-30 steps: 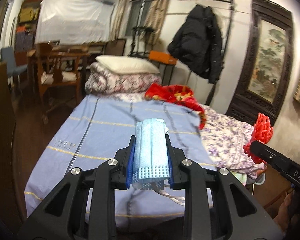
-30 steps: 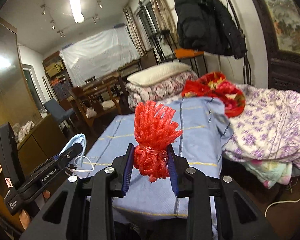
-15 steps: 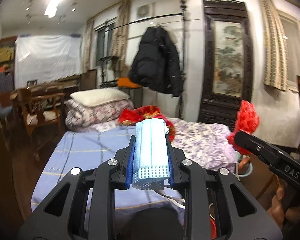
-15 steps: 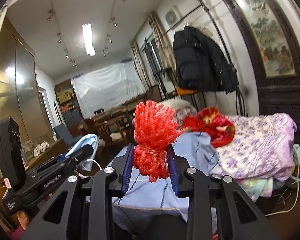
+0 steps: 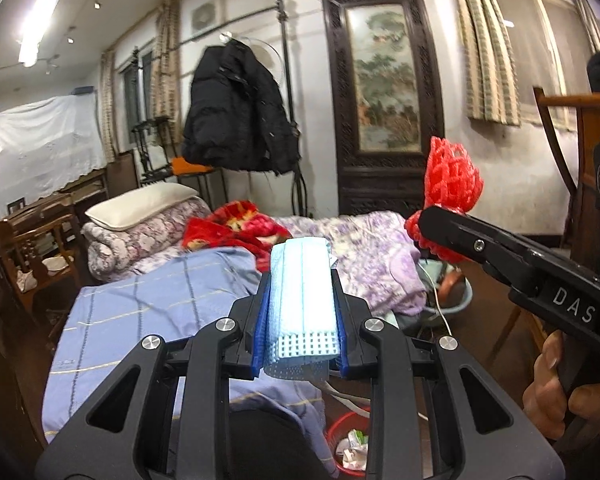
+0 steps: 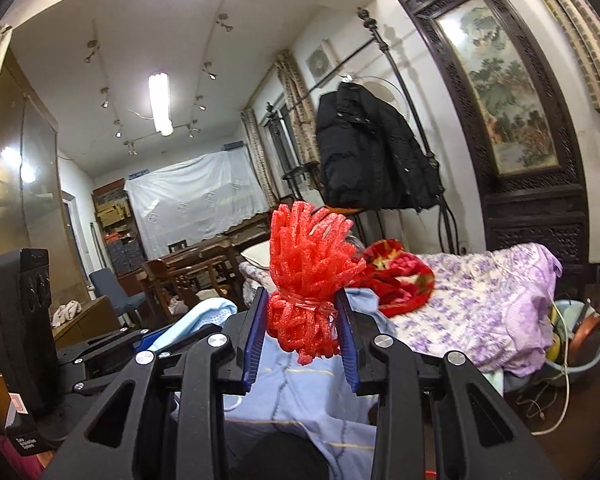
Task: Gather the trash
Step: 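Carry the mask and red tassel off the bed toward the red wastebasket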
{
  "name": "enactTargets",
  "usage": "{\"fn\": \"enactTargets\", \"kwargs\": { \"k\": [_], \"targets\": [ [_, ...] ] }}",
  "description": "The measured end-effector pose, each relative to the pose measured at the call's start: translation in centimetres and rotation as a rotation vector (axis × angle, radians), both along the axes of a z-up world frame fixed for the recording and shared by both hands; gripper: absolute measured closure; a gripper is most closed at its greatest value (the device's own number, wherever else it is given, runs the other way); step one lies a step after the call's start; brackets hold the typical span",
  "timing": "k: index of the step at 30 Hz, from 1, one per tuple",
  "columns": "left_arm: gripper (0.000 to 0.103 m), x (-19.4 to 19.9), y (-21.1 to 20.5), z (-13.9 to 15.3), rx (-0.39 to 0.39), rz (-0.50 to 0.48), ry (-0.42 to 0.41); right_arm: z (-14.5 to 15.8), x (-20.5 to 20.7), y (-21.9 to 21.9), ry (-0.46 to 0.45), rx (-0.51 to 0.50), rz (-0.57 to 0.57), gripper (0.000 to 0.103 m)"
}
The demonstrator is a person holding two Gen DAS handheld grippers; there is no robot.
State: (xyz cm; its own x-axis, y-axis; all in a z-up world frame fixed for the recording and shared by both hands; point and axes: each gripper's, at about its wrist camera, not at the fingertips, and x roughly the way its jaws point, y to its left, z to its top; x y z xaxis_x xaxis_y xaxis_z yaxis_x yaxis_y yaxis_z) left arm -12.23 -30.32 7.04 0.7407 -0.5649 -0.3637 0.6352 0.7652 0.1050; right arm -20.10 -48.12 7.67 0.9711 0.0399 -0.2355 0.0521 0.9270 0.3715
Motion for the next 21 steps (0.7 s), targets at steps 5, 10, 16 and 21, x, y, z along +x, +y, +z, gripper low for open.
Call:
{"fn": "enactTargets", "kwargs": {
  "k": [5, 10, 16, 21],
  "targets": [
    [0.075, 1.0, -3.2, -2.8, 0.057, -0.046, 0.071, -2.6, 0.2, -2.3, 0.049, 0.036, -0.035, 0.070],
    [0.075, 2.3, -6.3, -6.3, 0.126, -0.079, 0.144, -6.4, 0.4, -5.0, 0.114, 0.089, -0.076, 0.070],
    [0.075, 4.2, -10.2, -11.7, 0.222, -0.115, 0.250, -11.8, 1.0, -7.6, 0.208, 0.146, -0.115, 0.070],
    [0.075, 5.3, -12.5, -16.2, 0.298, -0.144, 0.325, -17.8, 1.4, -9.9, 0.313, 0.223, -0.147, 0.070]
  ]
}}
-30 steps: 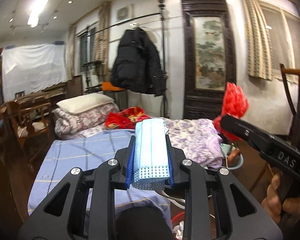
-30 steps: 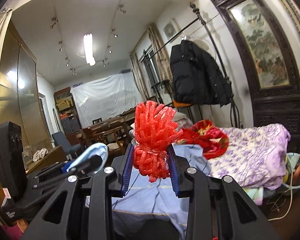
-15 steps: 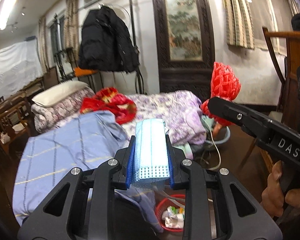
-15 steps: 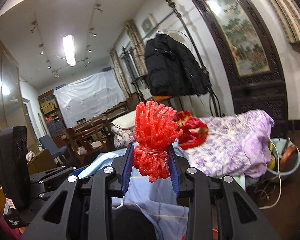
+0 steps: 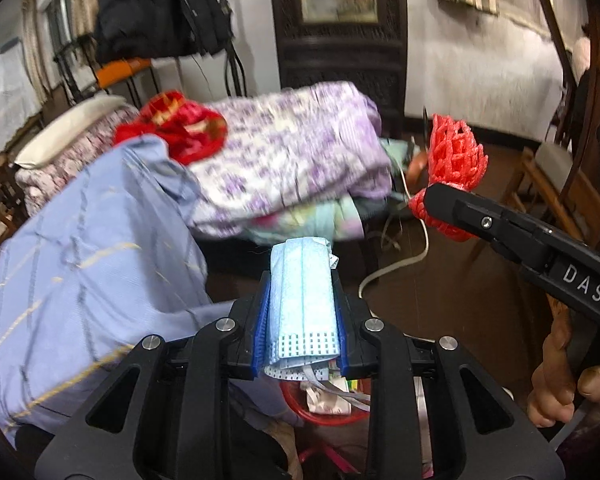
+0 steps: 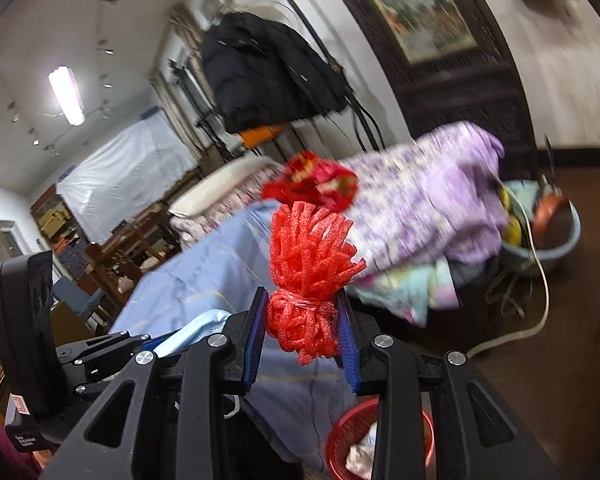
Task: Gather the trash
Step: 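Carry the mask and red tassel off the bed toward the red wastebasket, then lower the red tassel into the wastebasket and open the right gripper while the left gripper releases the mask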
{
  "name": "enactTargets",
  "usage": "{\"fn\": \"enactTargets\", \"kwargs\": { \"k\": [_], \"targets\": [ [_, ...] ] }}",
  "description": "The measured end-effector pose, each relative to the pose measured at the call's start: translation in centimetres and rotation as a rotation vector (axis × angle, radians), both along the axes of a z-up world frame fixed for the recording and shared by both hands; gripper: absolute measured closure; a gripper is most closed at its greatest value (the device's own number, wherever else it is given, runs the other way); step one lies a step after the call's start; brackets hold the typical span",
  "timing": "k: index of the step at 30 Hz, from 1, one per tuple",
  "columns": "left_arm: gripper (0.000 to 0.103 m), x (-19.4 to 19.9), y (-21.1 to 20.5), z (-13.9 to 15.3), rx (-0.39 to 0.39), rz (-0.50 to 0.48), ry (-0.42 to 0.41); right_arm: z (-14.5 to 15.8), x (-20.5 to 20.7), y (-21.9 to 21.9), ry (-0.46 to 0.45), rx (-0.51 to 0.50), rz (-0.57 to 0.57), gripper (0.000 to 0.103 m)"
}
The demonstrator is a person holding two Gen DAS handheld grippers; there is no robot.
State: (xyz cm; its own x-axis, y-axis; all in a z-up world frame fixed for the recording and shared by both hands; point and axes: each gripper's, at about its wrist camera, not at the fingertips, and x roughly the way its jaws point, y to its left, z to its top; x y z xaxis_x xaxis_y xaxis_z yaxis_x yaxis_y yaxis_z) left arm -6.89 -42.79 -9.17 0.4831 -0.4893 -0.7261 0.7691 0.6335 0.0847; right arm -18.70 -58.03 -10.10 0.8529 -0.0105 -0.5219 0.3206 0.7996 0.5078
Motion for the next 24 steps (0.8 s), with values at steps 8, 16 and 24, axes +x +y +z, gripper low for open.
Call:
{"fn": "enactTargets", "kwargs": {
  "k": [8, 16, 24],
  "targets": [
    [0.073, 1.5, -3.4, -7.9, 0.131, -0.054, 0.144, -8.8, -0.3, -2.4, 0.155, 0.110, -0.052, 0.070],
    [0.051, 2.5, -4.4, -14.8, 0.289, -0.052, 0.202, -14.7, -1.1, -3.4, 0.244, 0.203, -0.087, 0.070],
    [0.034, 2.7, -3.1, -12.3, 0.246, -0.015, 0.130, -14.5, -1.1, -3.1, 0.234, 0.201, -0.079, 0.070]
  ]
}}
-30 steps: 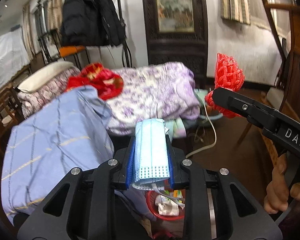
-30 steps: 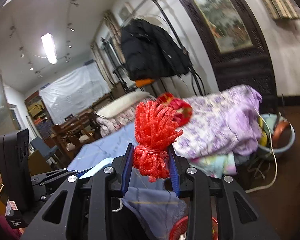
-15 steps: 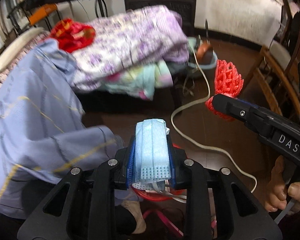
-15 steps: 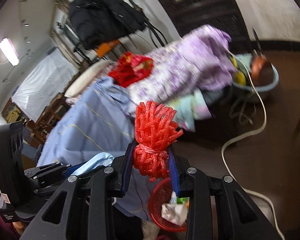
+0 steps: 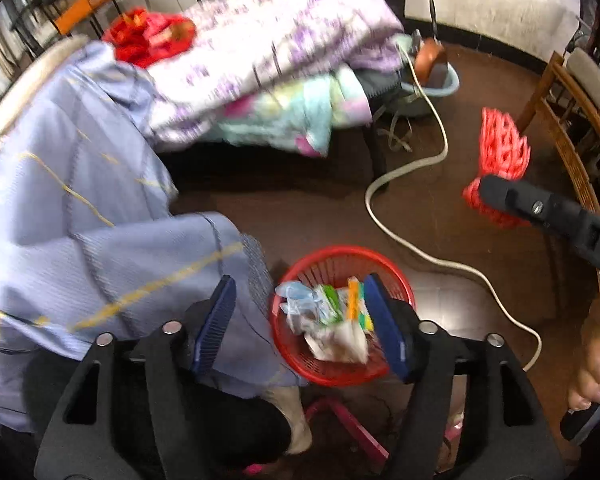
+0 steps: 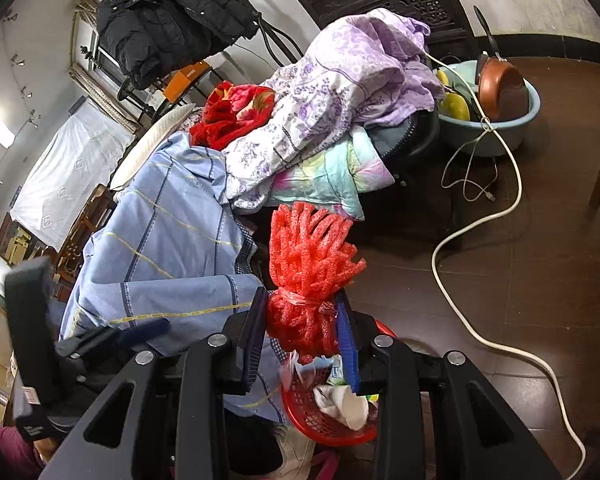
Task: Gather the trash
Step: 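Lower the red tassel into the wastebasket and open the right gripper while the left gripper releases the mask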
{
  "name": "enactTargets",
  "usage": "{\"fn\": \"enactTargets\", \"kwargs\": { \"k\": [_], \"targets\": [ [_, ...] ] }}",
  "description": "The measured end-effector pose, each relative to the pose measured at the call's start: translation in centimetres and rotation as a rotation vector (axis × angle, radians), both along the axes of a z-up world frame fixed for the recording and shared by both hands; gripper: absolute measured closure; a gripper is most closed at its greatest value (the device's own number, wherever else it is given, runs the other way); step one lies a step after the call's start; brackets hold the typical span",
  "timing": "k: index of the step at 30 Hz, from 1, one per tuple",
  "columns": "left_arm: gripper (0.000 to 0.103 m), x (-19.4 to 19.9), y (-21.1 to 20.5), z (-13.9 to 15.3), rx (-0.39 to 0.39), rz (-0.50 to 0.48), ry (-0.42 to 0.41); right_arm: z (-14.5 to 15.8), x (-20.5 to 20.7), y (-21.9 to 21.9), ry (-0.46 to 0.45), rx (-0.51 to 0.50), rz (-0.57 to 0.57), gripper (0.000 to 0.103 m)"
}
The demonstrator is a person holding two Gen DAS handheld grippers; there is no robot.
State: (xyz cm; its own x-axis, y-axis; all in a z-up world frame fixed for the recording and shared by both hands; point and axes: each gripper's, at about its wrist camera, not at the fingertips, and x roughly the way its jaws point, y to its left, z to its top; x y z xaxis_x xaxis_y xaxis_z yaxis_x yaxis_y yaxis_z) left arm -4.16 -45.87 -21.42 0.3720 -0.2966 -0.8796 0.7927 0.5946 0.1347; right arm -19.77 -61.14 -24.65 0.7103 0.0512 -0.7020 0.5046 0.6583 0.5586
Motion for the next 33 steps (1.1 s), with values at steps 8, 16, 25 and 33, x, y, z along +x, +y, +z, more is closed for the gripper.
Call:
{"fn": "enactTargets", "kwargs": {
  "k": [8, 16, 25, 33],
  "targets": [
    [0.014, -0.9, 3.7, 5.8, -0.078, 0.043, -0.234, 2.1, 0.7, 1.6, -0.001, -0.058, 0.076, 0.070],
    [0.008, -0.9, 8.0, 5.6, -0.064, 0.074, -0.276, 1.5, 2.0, 4.2, 0.069, -0.087, 0.181, 0.070],
    [0.008, -0.9, 7.6, 2.7, -0.025, 0.013, -0.205, -5.0, 3.5, 7.7, 0.252, -0.104, 0.274, 0.070],
    [0.008, -1.8, 6.2, 1.5, -0.003, -0.103, -0.128, -10.7, 4.0, 7.9, 0.353, -0.063, 0.264, 0.070]
  ]
}}
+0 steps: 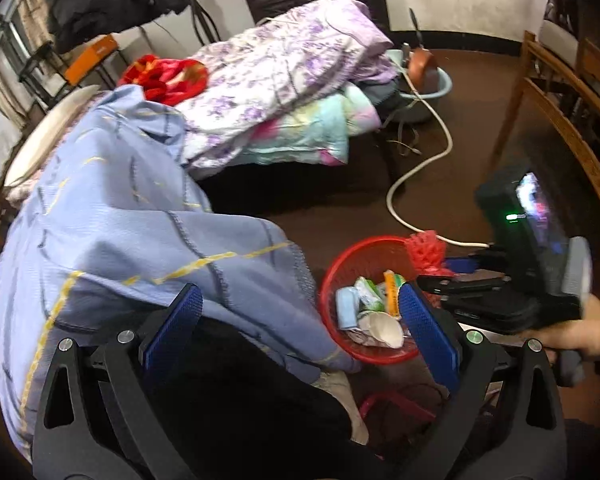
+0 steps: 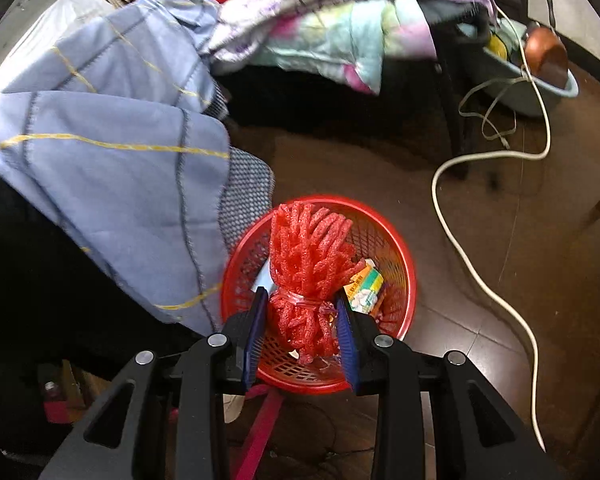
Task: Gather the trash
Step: 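Lower the red tassel into the wastebasket and open the right gripper while the left gripper releases the mask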
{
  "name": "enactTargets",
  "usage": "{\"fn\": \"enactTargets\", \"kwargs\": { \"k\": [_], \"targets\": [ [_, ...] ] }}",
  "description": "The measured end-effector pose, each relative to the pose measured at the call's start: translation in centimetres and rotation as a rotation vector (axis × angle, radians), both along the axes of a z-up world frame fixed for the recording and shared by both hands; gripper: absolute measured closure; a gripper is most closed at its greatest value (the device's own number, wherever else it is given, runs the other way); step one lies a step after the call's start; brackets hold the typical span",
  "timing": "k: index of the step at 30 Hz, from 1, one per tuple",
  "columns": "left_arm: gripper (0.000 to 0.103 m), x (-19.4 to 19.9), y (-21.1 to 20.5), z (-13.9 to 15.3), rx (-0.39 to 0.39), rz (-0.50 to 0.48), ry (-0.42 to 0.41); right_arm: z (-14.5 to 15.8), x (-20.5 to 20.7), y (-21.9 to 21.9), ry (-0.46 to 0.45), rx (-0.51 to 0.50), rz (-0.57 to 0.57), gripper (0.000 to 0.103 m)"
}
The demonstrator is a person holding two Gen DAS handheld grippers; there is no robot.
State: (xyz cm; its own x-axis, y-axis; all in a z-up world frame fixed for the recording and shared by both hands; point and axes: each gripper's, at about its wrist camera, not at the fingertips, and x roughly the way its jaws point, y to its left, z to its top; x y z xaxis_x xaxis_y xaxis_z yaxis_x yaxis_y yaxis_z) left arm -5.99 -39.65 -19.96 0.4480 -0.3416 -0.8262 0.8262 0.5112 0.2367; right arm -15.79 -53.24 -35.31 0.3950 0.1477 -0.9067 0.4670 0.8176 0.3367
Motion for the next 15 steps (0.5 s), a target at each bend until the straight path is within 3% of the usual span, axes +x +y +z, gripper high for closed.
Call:
{"fn": "enactTargets", "kwargs": {
  "k": [7, 15],
  "targets": [
    [0.008, 0.5, 0.0, -0.3, -0.013, -0.039, 0.104, -2.7, 0.7, -0.2, 0.058, -0.012, -0.001, 0.068],
    [0.008, -0.1, -0.4, -0.4, -0.003, -0.055, 0.085, -3.8, 1.7, -0.2, 0.093, -0.023, 0.015, 0.062]
  ]
}}
